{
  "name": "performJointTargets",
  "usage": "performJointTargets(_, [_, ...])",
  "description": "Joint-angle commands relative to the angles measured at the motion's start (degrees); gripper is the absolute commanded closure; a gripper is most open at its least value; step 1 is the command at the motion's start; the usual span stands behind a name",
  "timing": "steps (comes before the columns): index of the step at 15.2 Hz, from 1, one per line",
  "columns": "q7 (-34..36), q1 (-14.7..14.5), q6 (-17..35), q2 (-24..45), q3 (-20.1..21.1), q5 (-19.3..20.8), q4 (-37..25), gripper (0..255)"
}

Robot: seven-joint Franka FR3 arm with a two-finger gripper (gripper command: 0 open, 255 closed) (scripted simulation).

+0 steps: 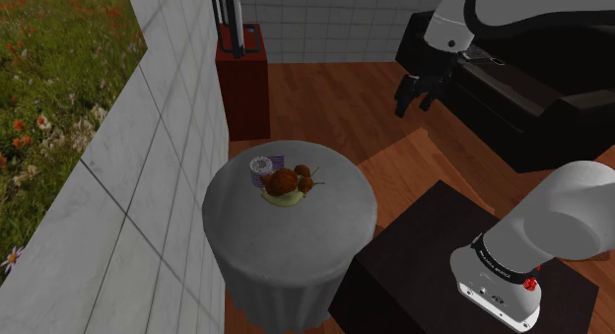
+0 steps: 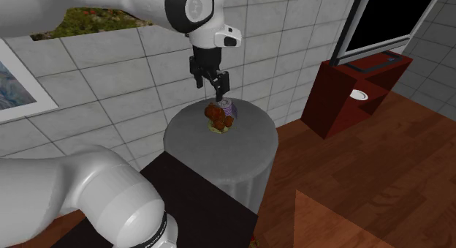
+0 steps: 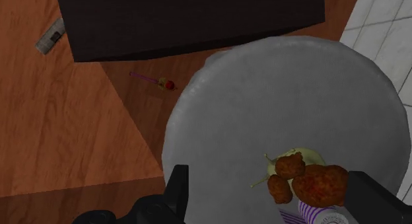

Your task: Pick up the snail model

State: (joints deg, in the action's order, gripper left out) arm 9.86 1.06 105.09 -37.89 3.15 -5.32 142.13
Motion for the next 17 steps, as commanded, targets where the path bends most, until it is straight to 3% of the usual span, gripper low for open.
performJointTargets(1, [3.54, 0.09, 4.17, 2.43, 1.92, -0.83, 1.26, 0])
performJointTargets(10, [19.6, 1.44, 21.82, 19.19, 10.06, -1.24, 0.89, 0])
performJointTargets(17, [34.8, 3.13, 32.69, 35.76, 14.3, 5.03, -4.89, 0])
